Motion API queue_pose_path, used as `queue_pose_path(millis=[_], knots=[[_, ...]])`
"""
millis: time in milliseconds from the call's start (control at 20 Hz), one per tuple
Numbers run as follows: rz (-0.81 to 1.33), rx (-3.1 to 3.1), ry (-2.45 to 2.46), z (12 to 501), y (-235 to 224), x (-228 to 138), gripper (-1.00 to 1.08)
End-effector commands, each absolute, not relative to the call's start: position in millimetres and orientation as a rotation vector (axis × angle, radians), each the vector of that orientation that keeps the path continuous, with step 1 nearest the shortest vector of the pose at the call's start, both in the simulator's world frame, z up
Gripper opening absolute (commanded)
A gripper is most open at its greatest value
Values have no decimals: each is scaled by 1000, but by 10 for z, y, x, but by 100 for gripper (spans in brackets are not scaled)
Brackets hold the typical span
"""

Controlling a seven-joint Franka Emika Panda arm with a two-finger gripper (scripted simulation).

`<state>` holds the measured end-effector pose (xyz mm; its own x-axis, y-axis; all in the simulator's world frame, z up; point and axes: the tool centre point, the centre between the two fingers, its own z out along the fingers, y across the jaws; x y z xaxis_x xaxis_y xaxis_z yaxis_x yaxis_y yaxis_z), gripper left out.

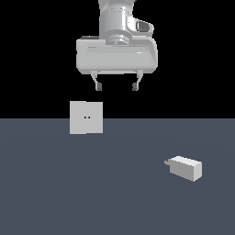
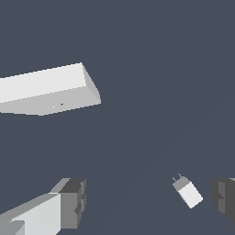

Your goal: Plug the charger into the wall socket.

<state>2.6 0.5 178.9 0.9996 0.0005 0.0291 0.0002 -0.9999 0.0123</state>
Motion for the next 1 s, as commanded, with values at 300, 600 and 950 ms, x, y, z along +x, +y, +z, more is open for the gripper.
queue_pose_path(millis=[300,600,950], knots=[[52,3130,28,1759,-20,-16,100],[70,3133,109,1670,-96,-132,100],[104,3132,260,1499,-254,-333,100]])
